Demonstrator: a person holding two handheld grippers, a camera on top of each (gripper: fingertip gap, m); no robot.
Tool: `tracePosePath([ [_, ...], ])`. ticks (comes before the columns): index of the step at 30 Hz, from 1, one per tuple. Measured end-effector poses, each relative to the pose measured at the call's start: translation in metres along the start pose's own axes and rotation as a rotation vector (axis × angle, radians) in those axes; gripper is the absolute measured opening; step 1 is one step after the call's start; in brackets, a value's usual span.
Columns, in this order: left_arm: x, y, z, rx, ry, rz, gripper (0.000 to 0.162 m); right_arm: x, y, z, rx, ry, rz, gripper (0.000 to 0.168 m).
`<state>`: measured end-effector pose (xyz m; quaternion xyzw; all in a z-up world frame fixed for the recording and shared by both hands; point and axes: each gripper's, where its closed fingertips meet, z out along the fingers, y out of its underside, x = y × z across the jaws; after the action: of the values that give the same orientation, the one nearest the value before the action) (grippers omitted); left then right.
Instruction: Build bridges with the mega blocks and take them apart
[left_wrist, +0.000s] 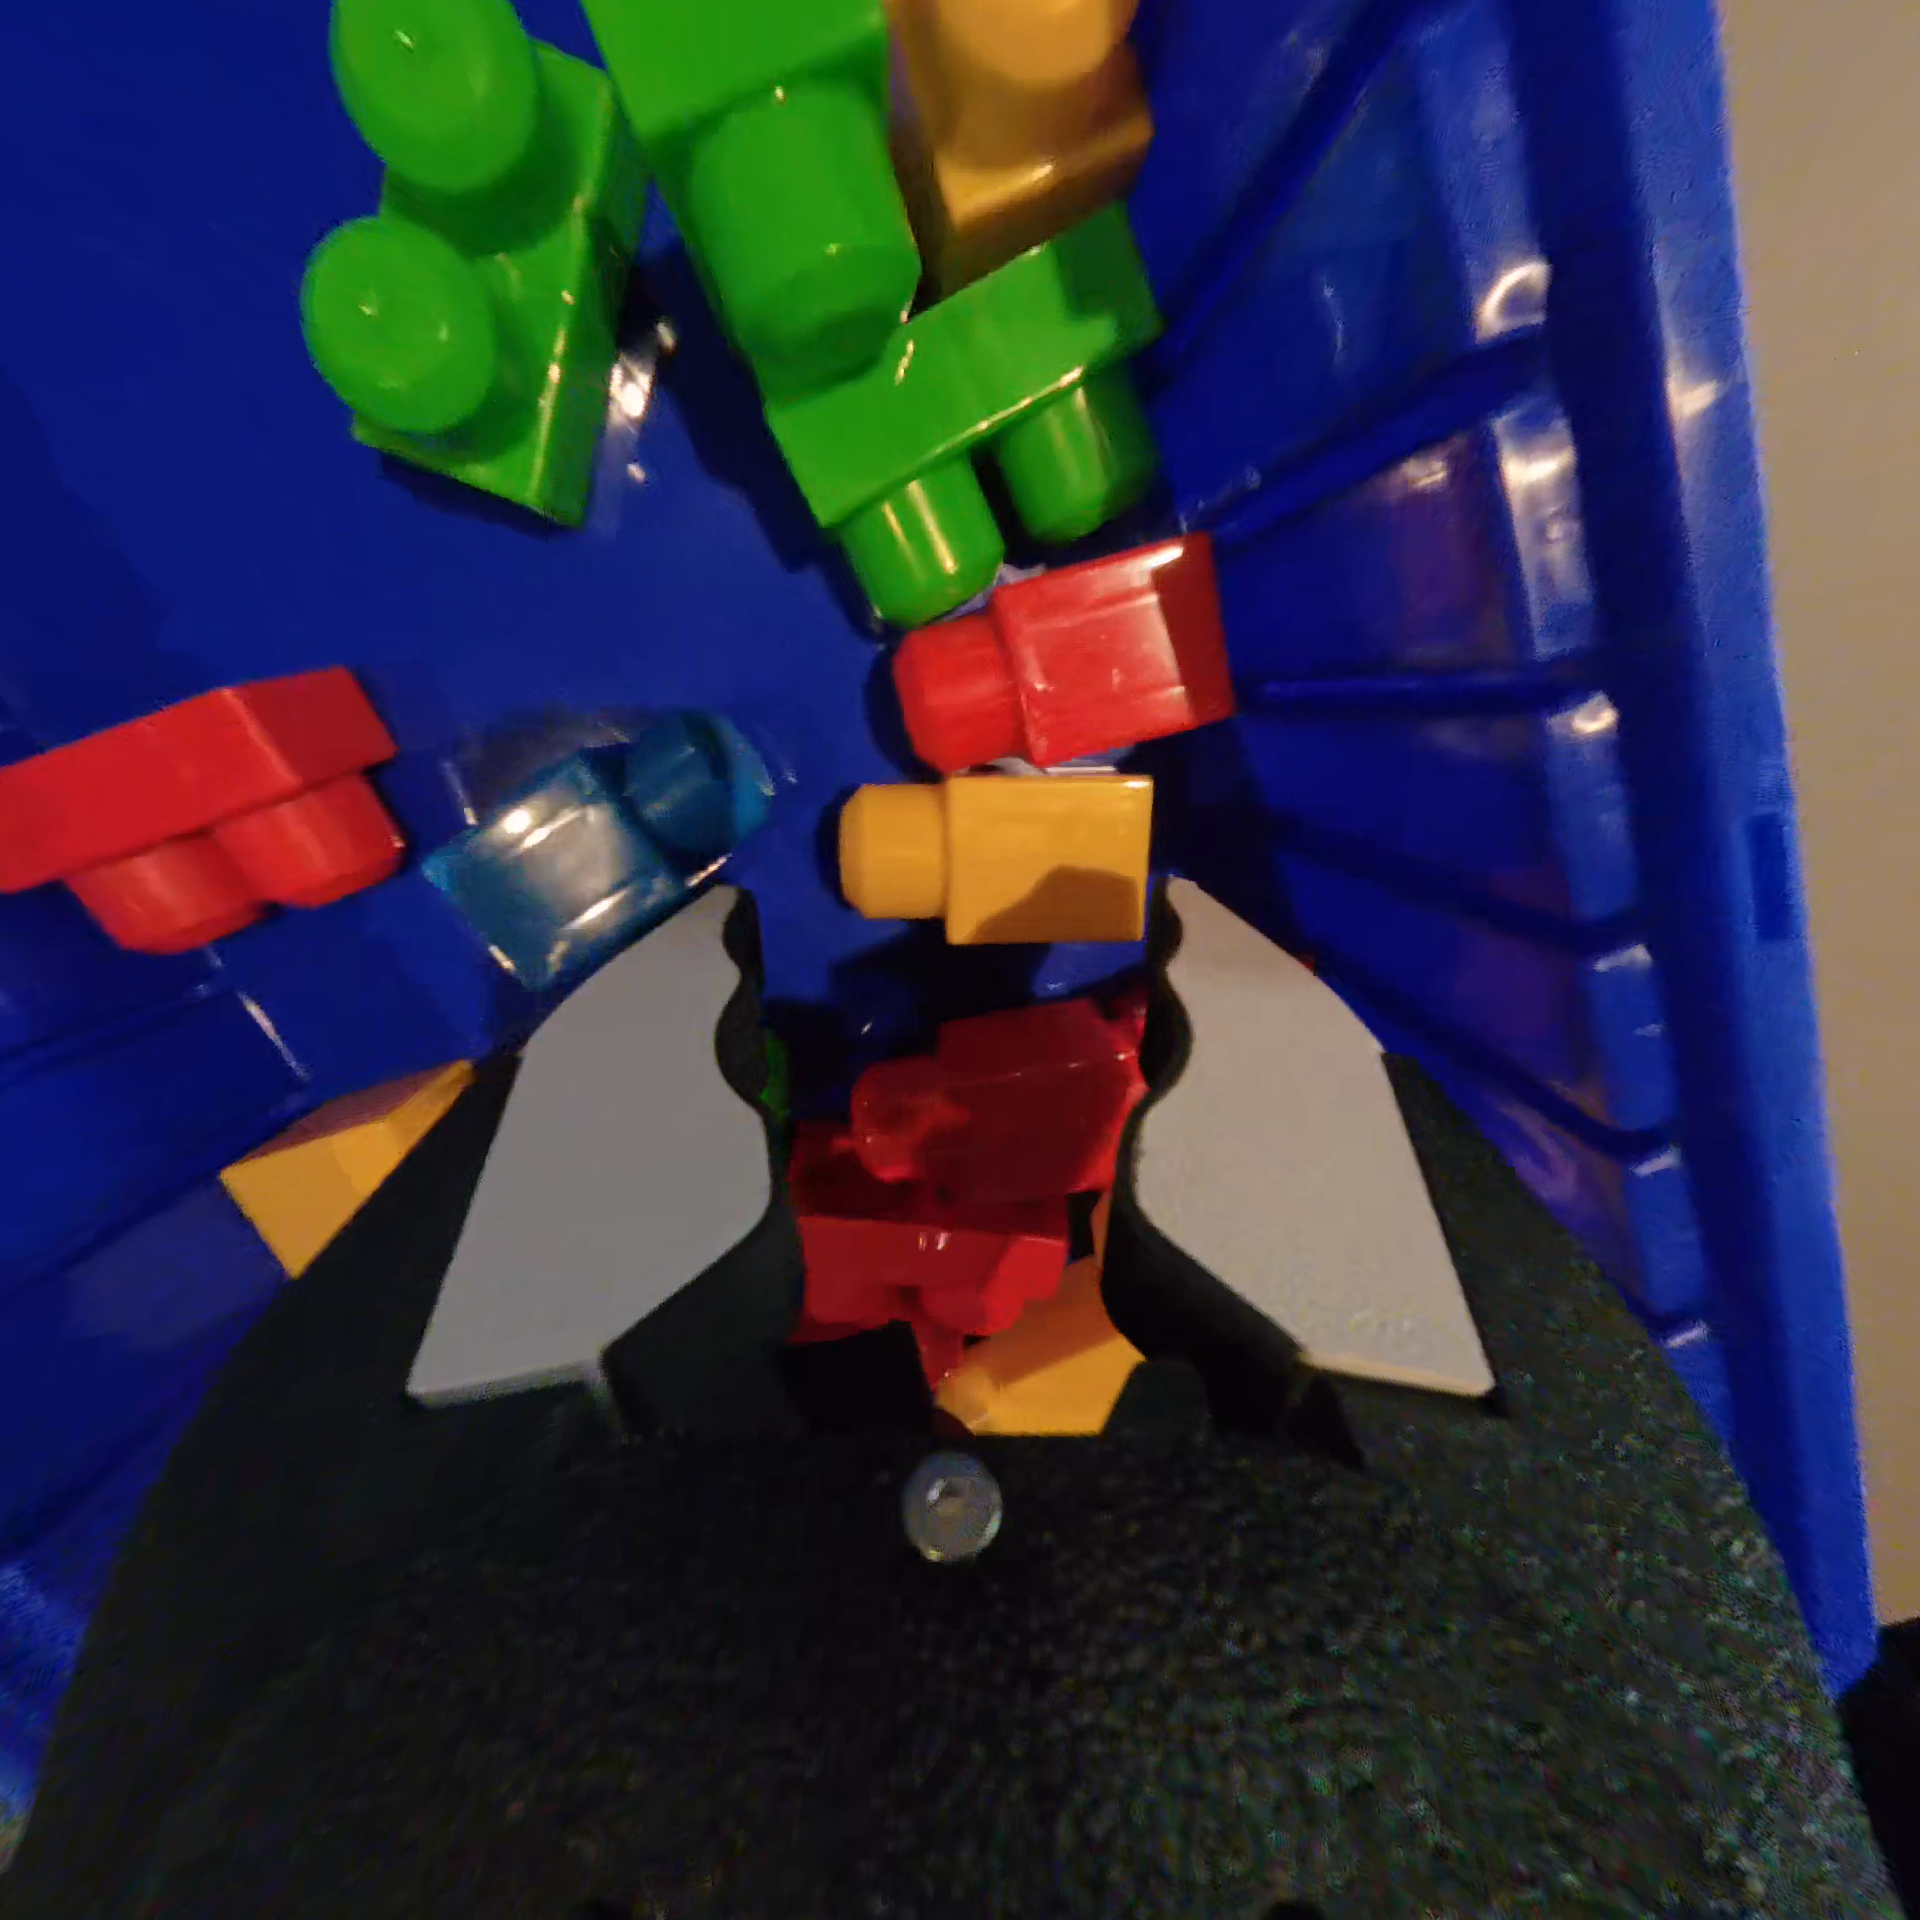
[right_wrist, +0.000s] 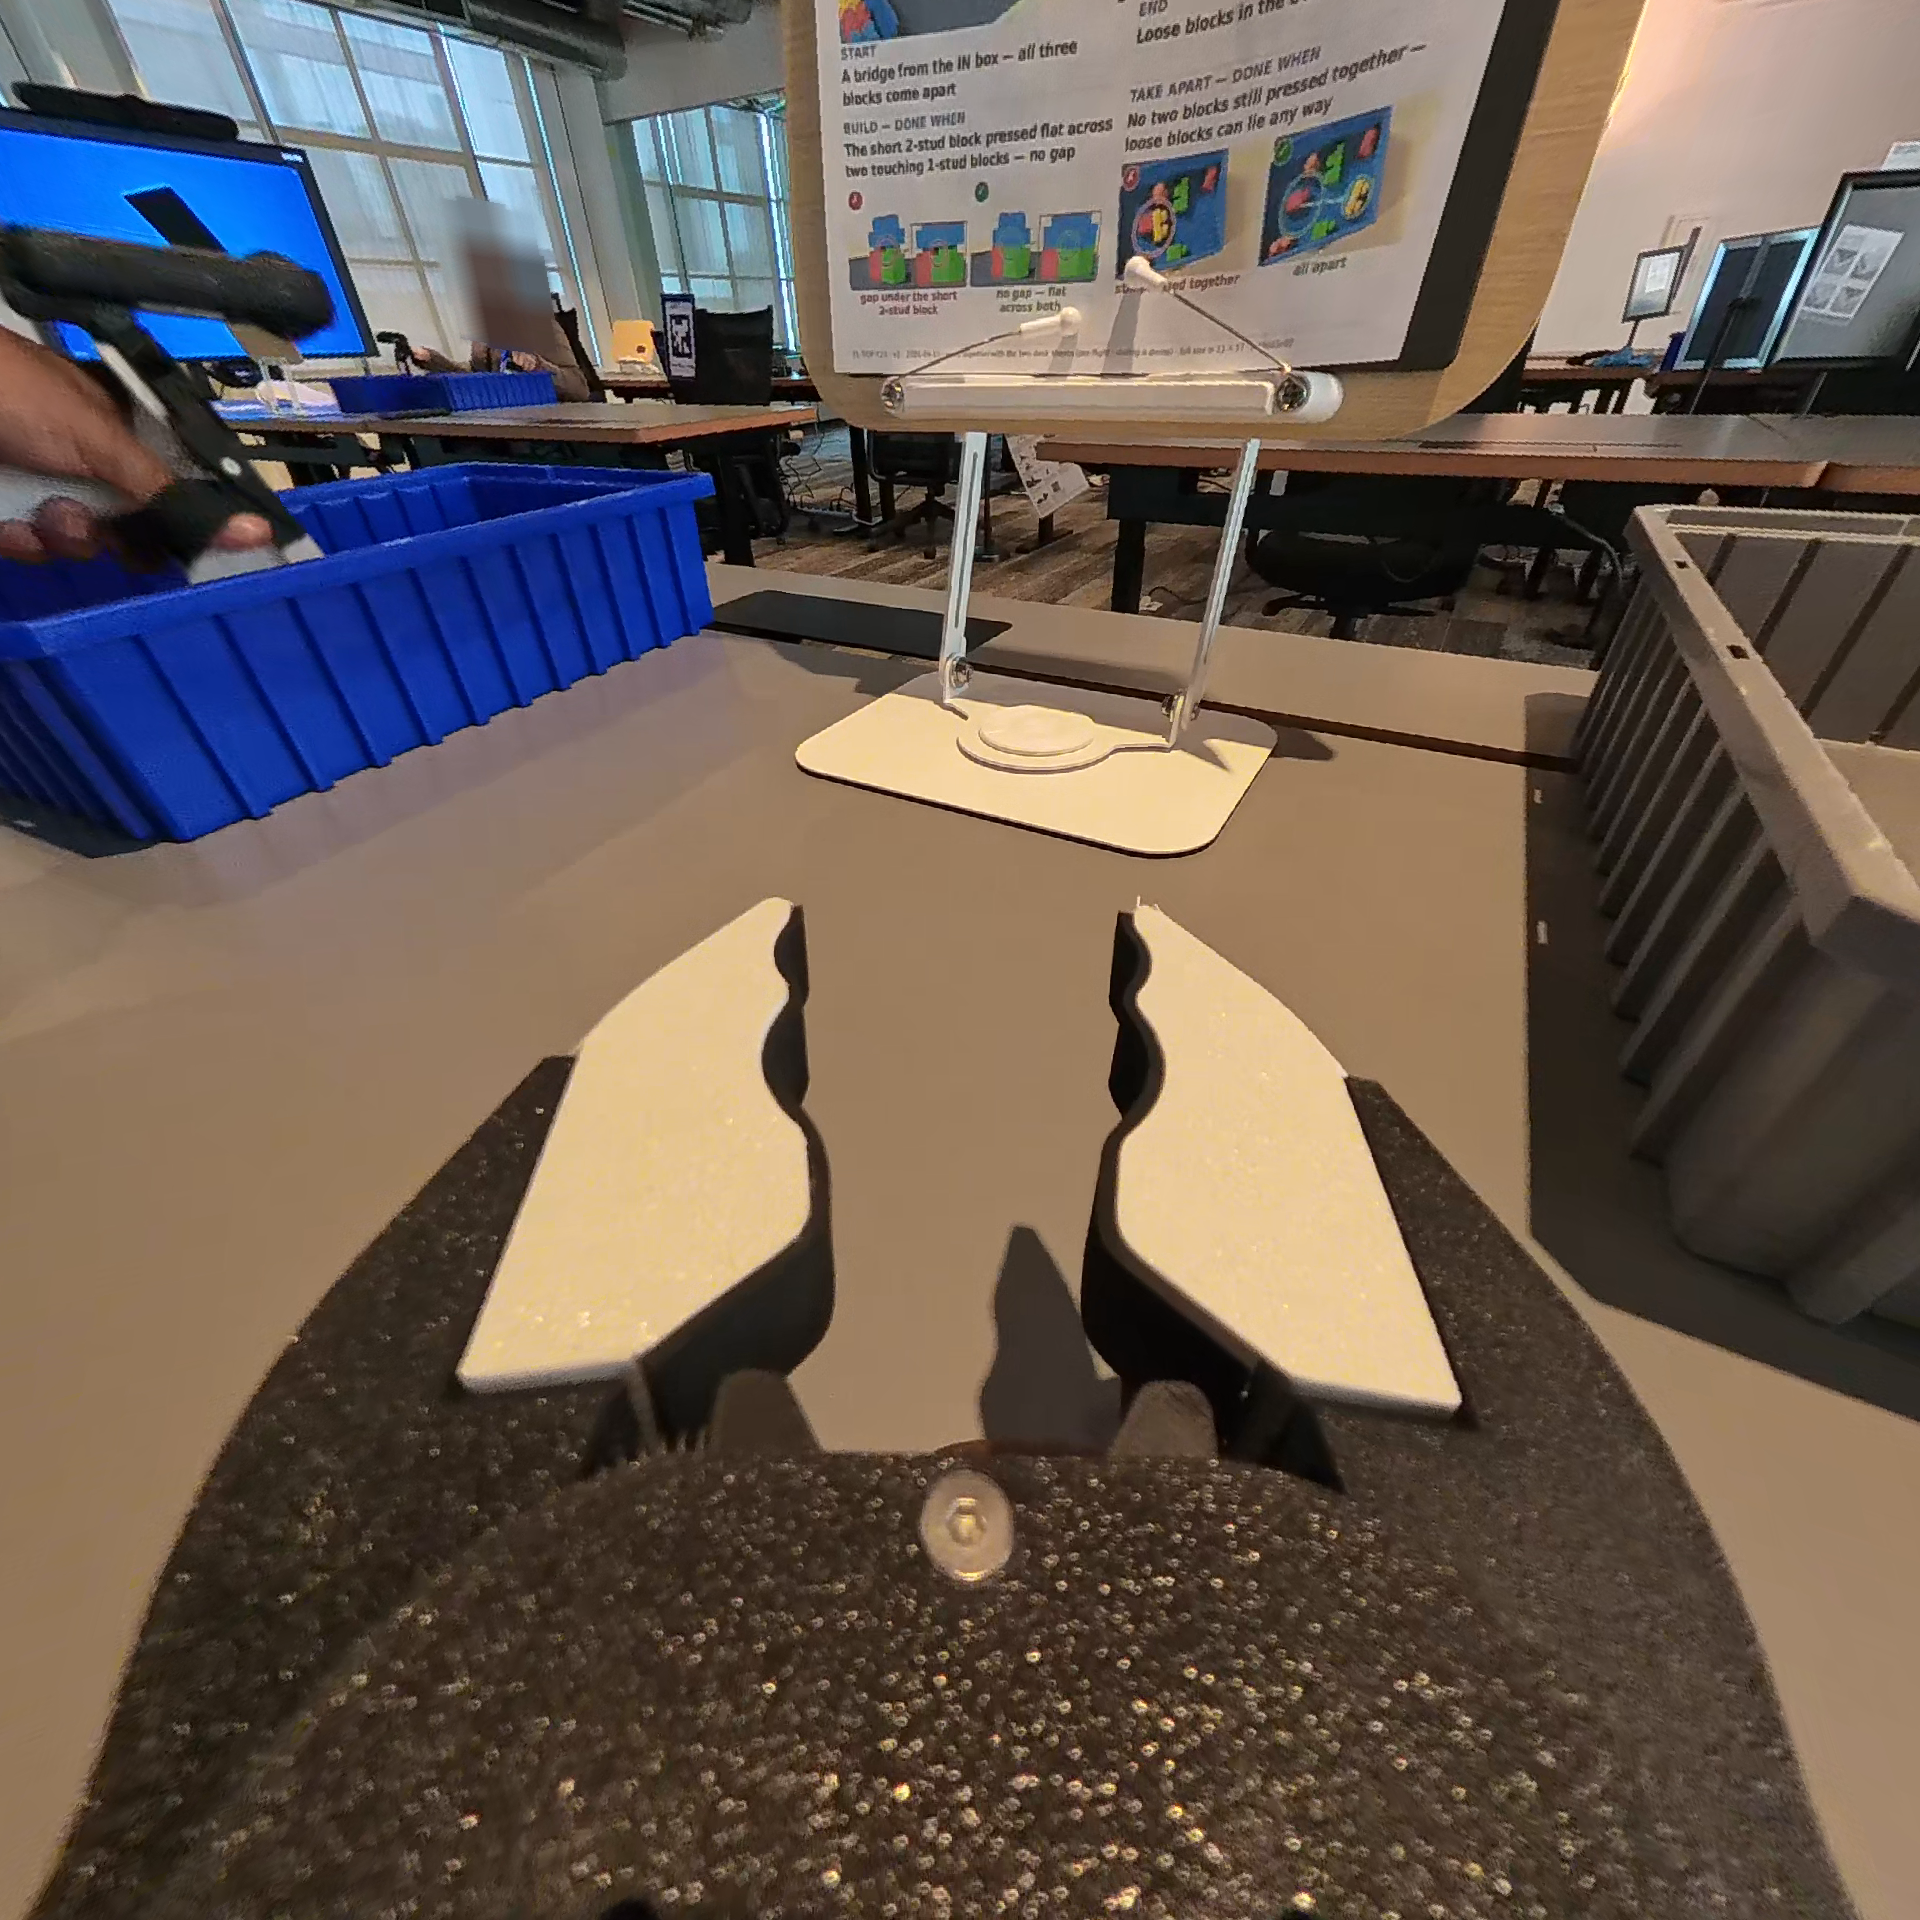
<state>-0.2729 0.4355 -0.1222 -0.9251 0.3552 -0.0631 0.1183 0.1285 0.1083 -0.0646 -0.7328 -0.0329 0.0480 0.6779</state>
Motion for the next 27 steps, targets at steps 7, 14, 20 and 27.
tracePosePath([
  [7,-0.018,0.005,0.039,-0.06,-0.076,-0.022,0.073,0.002,0.0,-0.002,0.015,-0.002,0.013,0.056],
  [14,-0.015,-0.006,0.042,0.037,-0.068,0.021,0.07,0.0,0.001,0.002,0.005,-0.011,0.005,0.056],
  [20,-0.021,-0.012,0.016,0.091,-0.145,-0.022,0.07,0.002,-0.001,0.002,0.02,-0.006,0.022,0.056],
  [27,0.096,-0.064,-0.111,0.604,-0.1,0.216,0.07,-0.003,-0.003,0.006,0.008,-0.027,0.016,0.057],
])
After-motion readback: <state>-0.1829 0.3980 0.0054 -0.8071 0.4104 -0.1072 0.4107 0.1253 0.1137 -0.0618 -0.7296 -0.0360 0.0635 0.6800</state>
